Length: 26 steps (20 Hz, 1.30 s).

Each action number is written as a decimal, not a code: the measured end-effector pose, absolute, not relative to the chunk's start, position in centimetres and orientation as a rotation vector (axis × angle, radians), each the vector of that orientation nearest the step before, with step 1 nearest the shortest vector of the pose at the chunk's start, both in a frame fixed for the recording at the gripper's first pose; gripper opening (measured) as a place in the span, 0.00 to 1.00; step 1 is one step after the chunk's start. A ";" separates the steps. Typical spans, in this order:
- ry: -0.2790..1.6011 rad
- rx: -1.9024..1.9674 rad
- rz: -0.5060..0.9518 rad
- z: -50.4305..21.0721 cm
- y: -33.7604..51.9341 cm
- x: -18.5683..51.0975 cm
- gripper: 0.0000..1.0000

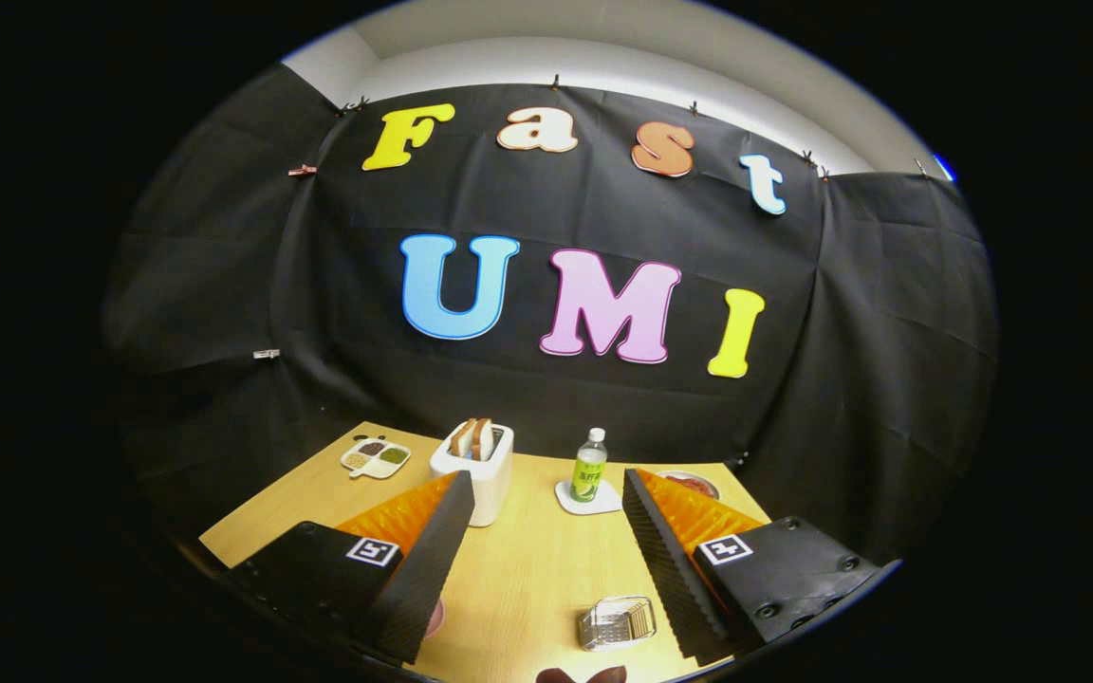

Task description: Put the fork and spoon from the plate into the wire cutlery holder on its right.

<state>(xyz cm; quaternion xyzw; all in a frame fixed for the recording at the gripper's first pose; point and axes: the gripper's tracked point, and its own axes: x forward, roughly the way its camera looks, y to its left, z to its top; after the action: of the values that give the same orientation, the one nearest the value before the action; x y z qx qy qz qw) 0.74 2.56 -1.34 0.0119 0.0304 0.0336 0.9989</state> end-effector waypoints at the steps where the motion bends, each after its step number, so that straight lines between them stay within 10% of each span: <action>1: 0.096 0.033 0.096 -2.2 3.4 0.8 0.98; 11: 0.703 0.222 0.402 -15.3 15.1 -2.0 1.00; 26: 1.315 0.351 0.317 -32.3 22.9 -3.8 0.74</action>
<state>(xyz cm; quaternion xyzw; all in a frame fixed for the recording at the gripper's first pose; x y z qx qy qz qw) -3.81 22.92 -32.26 0.1617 0.6054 0.1457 0.7656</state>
